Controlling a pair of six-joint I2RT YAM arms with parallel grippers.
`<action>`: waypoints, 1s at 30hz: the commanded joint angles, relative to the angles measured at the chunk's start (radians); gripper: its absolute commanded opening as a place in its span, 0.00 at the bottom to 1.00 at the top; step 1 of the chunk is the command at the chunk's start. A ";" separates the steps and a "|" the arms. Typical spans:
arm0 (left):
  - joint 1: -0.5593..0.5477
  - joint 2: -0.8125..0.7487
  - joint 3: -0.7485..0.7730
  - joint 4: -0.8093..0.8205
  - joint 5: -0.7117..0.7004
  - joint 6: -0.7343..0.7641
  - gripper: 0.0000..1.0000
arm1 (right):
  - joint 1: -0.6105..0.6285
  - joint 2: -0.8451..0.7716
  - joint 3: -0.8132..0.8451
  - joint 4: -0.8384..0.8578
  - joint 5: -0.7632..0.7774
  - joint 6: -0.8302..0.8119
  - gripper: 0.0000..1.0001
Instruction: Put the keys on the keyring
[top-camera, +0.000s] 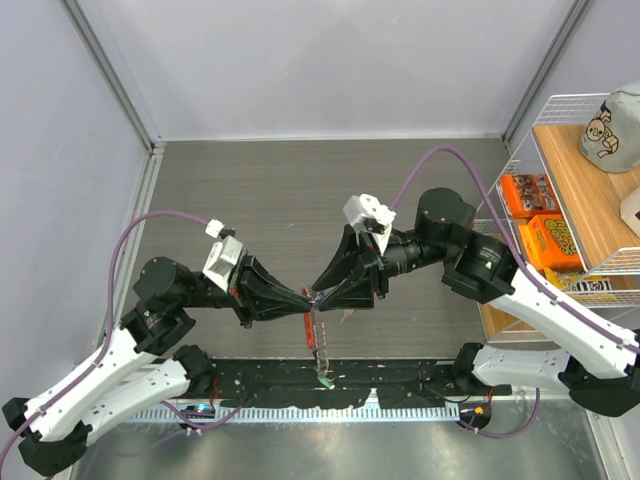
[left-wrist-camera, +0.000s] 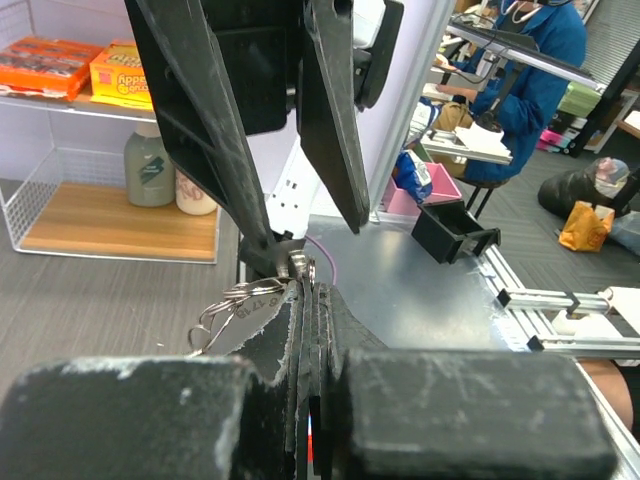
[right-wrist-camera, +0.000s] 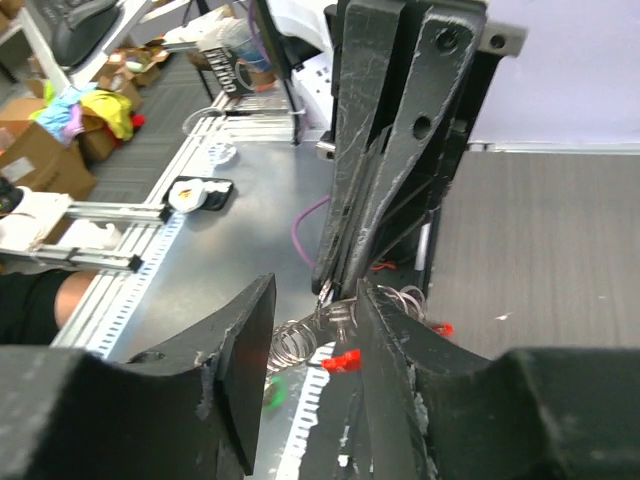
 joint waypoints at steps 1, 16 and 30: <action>-0.007 -0.008 -0.016 0.166 -0.002 -0.080 0.00 | -0.001 -0.071 -0.019 0.080 0.073 -0.019 0.46; -0.007 -0.014 -0.082 0.407 -0.122 -0.246 0.00 | -0.001 -0.218 -0.120 0.084 0.137 -0.061 0.48; -0.007 -0.034 -0.175 0.536 -0.343 -0.410 0.00 | -0.001 -0.225 -0.077 0.087 0.197 -0.075 0.43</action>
